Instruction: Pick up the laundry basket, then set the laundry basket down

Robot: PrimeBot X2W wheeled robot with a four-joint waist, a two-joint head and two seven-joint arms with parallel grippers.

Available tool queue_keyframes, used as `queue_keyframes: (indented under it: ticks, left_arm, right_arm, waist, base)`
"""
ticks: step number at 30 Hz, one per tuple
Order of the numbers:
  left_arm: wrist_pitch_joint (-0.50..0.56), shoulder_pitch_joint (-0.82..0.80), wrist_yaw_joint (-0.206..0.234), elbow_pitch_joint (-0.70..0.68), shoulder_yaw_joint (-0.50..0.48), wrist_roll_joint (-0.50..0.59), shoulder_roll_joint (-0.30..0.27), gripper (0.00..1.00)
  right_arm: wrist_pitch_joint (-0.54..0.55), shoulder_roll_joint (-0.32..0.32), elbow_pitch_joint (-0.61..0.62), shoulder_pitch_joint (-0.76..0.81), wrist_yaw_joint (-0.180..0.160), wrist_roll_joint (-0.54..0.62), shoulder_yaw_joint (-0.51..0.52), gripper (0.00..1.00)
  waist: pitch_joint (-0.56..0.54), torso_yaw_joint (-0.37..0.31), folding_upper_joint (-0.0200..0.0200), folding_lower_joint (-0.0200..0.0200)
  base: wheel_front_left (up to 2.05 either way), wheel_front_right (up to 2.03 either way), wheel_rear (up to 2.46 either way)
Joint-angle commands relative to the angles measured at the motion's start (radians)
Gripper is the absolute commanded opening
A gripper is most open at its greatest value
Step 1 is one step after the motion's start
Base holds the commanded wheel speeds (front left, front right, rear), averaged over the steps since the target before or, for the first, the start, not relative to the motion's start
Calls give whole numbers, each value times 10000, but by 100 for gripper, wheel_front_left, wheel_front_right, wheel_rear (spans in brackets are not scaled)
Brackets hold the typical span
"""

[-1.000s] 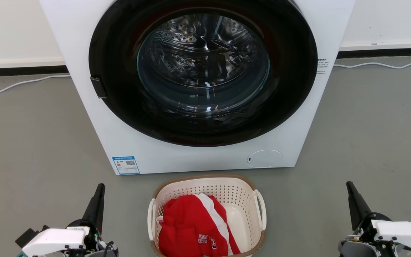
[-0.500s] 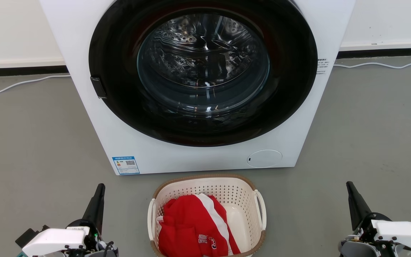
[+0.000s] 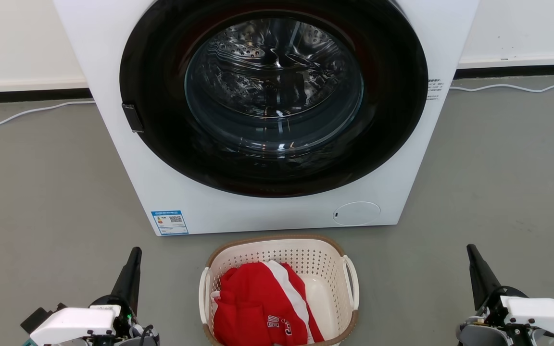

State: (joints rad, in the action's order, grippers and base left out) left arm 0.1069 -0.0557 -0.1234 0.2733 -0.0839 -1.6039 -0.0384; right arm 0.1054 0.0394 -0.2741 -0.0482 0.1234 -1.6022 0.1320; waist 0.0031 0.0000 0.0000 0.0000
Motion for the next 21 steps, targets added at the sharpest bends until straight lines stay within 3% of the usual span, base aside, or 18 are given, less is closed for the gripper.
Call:
queue_keyframes:
  ticks: [1, 2, 3, 11, 21]
  left_arm:
    - [60, -523, -73, -285, -295, -51, -118, 0]
    - [60, -523, -73, -285, -295, -51, -118, 0]
    - [-6, 19, 2, 37, 3, 2, 4, 100]
    - [-208, 156, 2, 120, 183, 4, 34, 100]
    - [-503, 193, -5, 53, 372, 218, 21, 100]
  right_arm:
    - [75, 108, 294, -597, 73, -68, -187, 0]
    - [75, 108, 294, -597, 73, -68, -187, 0]
    - [-2, -4, -29, 31, 0, 1, -7, 100]
    - [-192, -32, 13, 179, -2, 15, -145, 100]
    - [-486, -21, 209, 259, 5, 569, -266, 100]
  waist:
    - [0, 0, 0, 0]
    - [0, 0, 0, 0]
    - [0, 0, 0, 0]
    - [-15, -1, 0, 21]
    - [6, -10, 0, 0]
  base:
    - [0, 0, 0]
    - [0, 0, 0]
    - [0, 0, 0]
    - [0, 0, 0]
    - [0, 0, 0]
